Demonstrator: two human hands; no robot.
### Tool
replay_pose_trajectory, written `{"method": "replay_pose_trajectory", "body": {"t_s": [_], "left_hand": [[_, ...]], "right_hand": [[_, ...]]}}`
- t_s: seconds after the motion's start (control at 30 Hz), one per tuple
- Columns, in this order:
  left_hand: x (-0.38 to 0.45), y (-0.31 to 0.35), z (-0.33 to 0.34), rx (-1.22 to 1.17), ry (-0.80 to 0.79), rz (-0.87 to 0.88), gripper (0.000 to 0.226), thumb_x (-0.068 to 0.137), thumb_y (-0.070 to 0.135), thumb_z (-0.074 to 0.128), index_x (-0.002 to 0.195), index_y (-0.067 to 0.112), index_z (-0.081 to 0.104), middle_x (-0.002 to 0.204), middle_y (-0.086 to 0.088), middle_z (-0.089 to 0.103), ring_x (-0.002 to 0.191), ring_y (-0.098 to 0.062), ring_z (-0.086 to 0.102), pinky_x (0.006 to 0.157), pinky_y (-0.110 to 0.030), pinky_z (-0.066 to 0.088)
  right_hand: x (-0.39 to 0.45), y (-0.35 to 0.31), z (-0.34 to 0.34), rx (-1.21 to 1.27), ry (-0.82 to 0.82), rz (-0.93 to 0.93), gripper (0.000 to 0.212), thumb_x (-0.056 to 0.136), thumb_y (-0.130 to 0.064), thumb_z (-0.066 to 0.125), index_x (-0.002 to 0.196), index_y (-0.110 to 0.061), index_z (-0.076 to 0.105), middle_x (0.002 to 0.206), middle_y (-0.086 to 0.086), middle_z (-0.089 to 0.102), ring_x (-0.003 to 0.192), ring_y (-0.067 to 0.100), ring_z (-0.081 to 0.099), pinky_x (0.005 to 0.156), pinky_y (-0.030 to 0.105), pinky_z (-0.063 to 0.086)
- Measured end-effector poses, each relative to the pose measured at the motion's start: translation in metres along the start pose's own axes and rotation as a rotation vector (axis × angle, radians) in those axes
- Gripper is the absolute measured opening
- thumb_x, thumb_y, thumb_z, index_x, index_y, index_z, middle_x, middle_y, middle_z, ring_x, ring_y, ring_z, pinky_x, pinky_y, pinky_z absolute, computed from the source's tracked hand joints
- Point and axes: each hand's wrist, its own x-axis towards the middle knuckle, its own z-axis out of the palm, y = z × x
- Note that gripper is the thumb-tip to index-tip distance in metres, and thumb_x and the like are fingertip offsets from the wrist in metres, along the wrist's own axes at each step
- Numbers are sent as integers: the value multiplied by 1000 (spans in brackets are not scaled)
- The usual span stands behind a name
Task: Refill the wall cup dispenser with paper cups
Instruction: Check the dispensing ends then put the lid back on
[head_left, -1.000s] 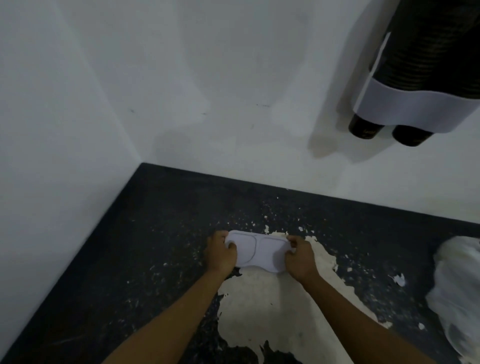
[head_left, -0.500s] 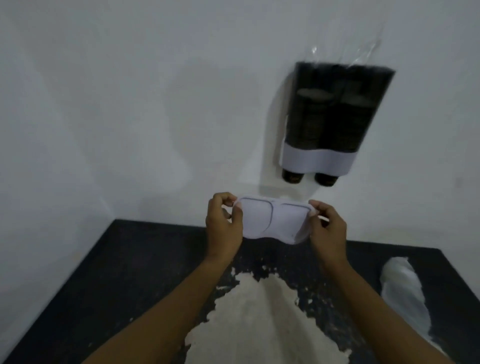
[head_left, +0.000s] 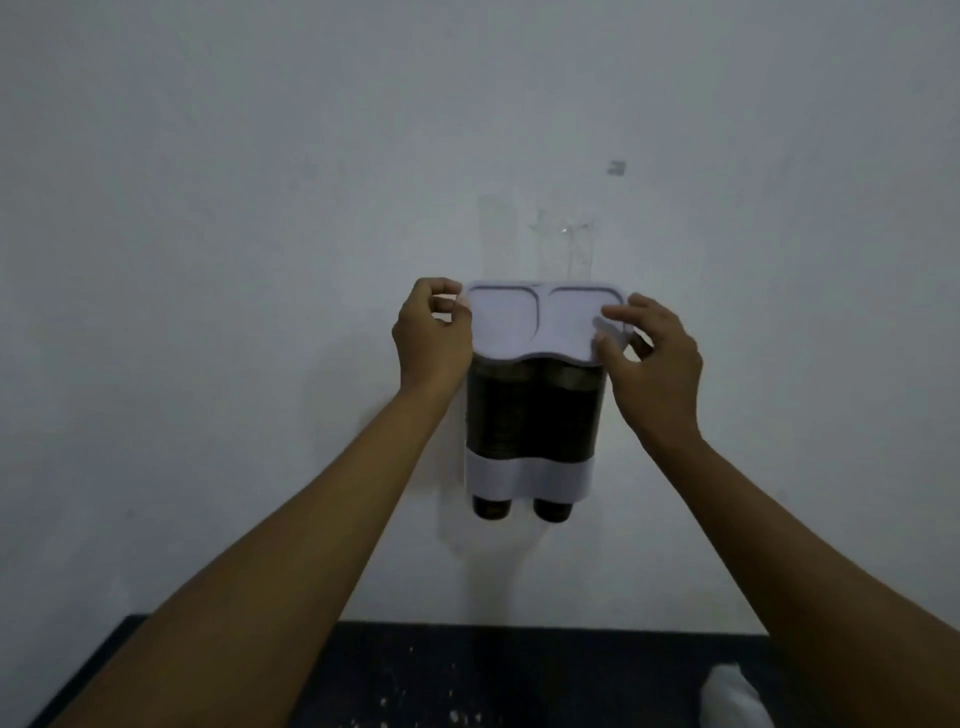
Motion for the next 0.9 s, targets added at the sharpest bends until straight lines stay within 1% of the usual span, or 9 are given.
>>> {"method": "replay_pose_trajectory", "body": {"t_s": [0.1,0.2,0.33,0.37,0.5,0.63,0.73,0.83,0.9], "left_hand": [[10,-3,10,64,-39,-32,19,90,9,56,107,12,64,98,0,64,77,-9,56,76,-20,47],[11,-14,15,126,-76,-72,22,91,9,55,110,9,66,109,-5,67,89,-11,57,81,-20,44],[7,-22,21,204,-133,-7,24,94,18,55,111,9,69,108,-6,71,88,-9,59,78,-16,43],[7,-25,22,228,-149,18,25,95,20,54,111,8,69,107,-7,71,86,-9,59,75,-13,42],[8,-34,21,297,-167,144,27,98,22,50,109,7,70,109,-8,71,85,-11,59,72,-9,38],[19,-44,19,403,-250,246,32,98,29,46,104,9,70,107,-8,70,93,-21,63,84,-31,51],[30,-42,16,626,-312,391,43,94,46,39,90,12,66,100,-7,69,93,-25,61,82,-42,52],[35,-30,21,821,-456,495,51,94,54,38,116,16,63,137,-6,55,126,-22,49,105,-40,39],[35,-24,25,909,-637,499,62,92,62,35,138,22,48,153,-4,37,140,-18,34,116,-40,26]], "right_hand": [[18,14,3,-64,-117,-11,27,85,-16,69,112,-13,70,138,9,52,128,13,48,106,32,45],[25,23,10,-162,-236,10,27,89,-22,65,114,-13,69,142,13,49,133,20,44,111,36,38],[29,30,13,-211,-306,5,30,94,-28,56,117,-11,67,138,12,54,129,18,46,99,6,26],[30,34,15,-217,-329,8,32,95,-29,56,118,-10,66,138,11,53,129,18,46,97,3,24],[30,44,22,-216,-329,0,35,96,-31,52,123,-12,64,142,11,50,133,21,44,105,22,31],[29,44,22,-274,-341,-64,39,96,-35,49,123,-12,63,130,8,57,123,21,50,96,19,31],[29,46,17,-367,-385,-105,47,90,-46,55,126,-18,59,134,4,54,127,22,44,98,23,32],[32,44,14,-498,-438,-151,55,83,-53,61,129,-23,53,137,2,51,127,24,41,101,33,38],[38,41,14,-588,-469,-190,59,79,-57,62,127,-23,51,133,4,54,124,25,42,100,35,39]]}}
